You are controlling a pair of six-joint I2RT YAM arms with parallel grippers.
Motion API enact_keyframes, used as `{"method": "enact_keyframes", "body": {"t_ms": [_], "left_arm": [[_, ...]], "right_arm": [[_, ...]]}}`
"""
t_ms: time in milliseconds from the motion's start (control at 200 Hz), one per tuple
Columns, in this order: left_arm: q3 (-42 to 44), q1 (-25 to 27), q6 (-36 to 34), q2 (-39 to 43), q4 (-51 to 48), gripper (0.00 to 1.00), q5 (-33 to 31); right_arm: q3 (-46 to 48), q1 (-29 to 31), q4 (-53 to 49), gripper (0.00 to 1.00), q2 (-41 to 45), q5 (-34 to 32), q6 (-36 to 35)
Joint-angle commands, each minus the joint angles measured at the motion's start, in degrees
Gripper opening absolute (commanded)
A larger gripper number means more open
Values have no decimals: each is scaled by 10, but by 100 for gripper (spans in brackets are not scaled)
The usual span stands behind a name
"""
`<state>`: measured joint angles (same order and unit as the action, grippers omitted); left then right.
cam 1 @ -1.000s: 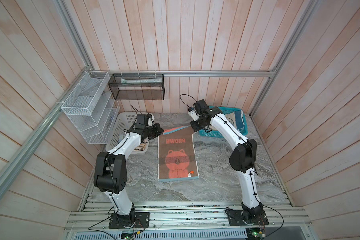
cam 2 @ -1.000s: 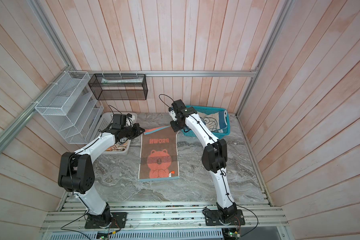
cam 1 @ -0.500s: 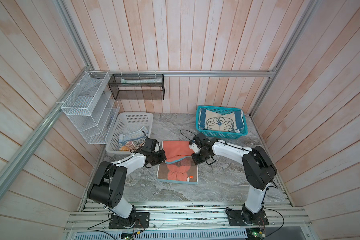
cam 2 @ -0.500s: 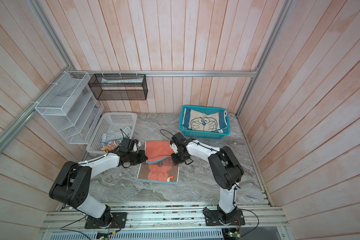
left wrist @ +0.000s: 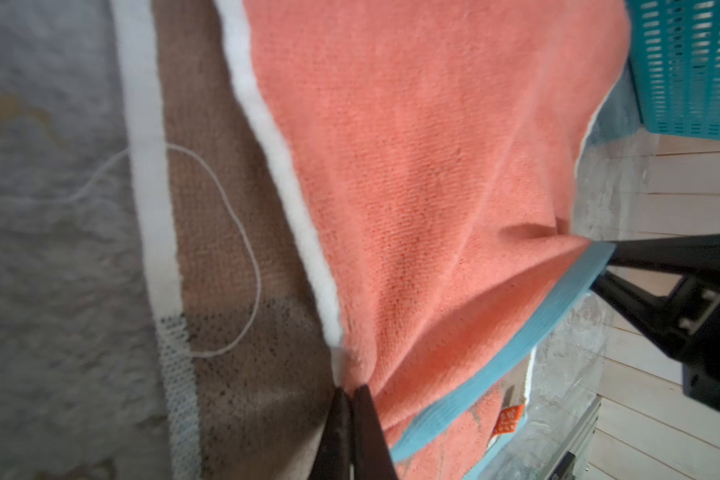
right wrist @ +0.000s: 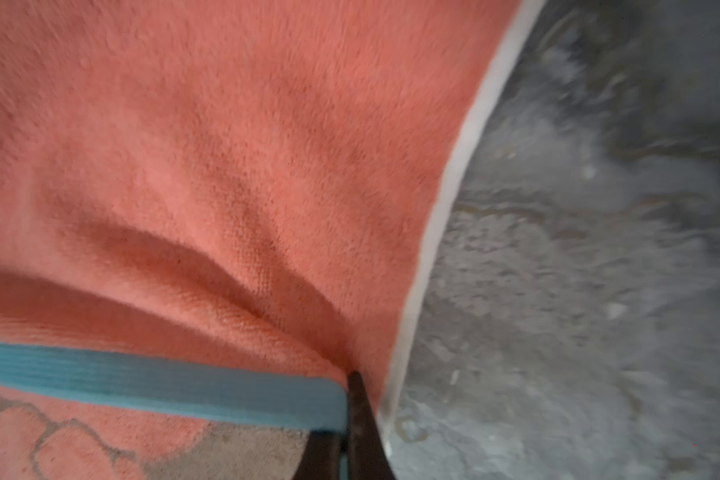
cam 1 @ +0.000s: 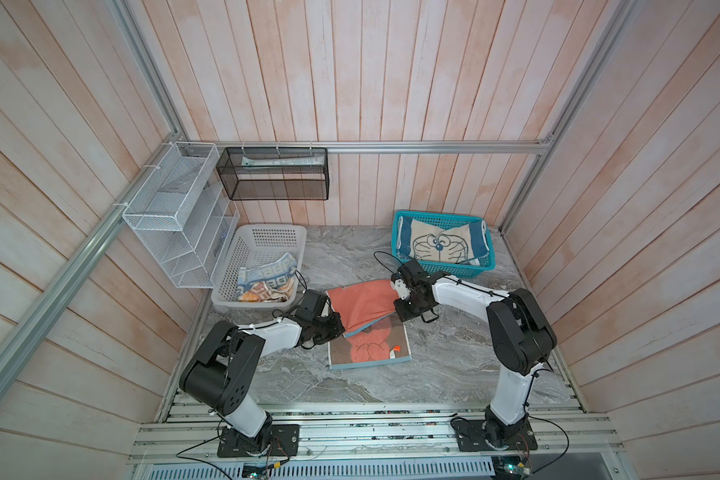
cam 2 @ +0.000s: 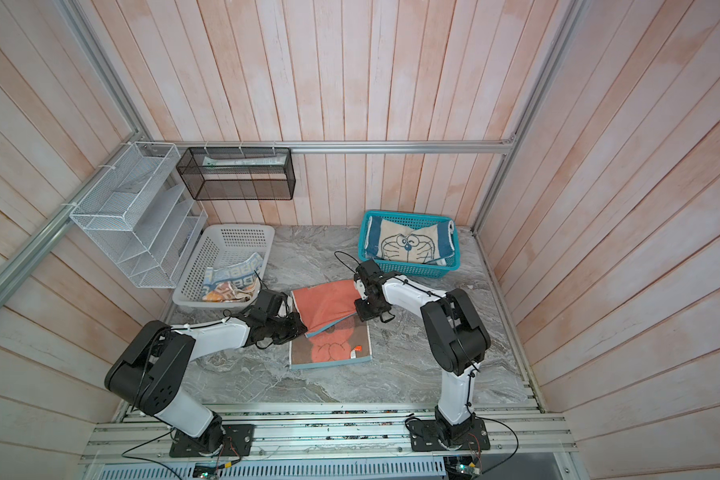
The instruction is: Fold and stack the towels
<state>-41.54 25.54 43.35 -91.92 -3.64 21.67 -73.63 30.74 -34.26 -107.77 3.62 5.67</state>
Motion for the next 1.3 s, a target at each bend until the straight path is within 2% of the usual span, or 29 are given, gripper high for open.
{"method": "enact_keyframes", "body": {"t_ms": [0,195,350,425,510,695,1035,1150,1295], "left_arm": [[-46,-7,-15,51,-61,0,-11],[-52,-26,-47,105,-125,0,-7],[22,-21,-23,137,-108,0,8],[63,-20,-12,143,-90,0,13],[92,-20,-5,143,-73,0,16],[90,-20,-10,162,-87,0,18],[57,-25,-23,258,-199,0,9],[84,-25,-24,277,-206,0,13],[144,-25,-11,259,-171,0,25]], "right_arm": [[-32,-5,-65,0,39,-68,-23],[7,34,-98,0,125,-72,10],[107,98,-62,0,163,-37,58],[159,112,-28,0,158,-19,78],[187,126,-11,0,142,-29,88],[158,146,-46,0,133,-76,83],[114,186,-139,0,215,-93,112],[156,203,-109,0,233,-60,130],[206,229,-75,0,205,-30,151]]}}
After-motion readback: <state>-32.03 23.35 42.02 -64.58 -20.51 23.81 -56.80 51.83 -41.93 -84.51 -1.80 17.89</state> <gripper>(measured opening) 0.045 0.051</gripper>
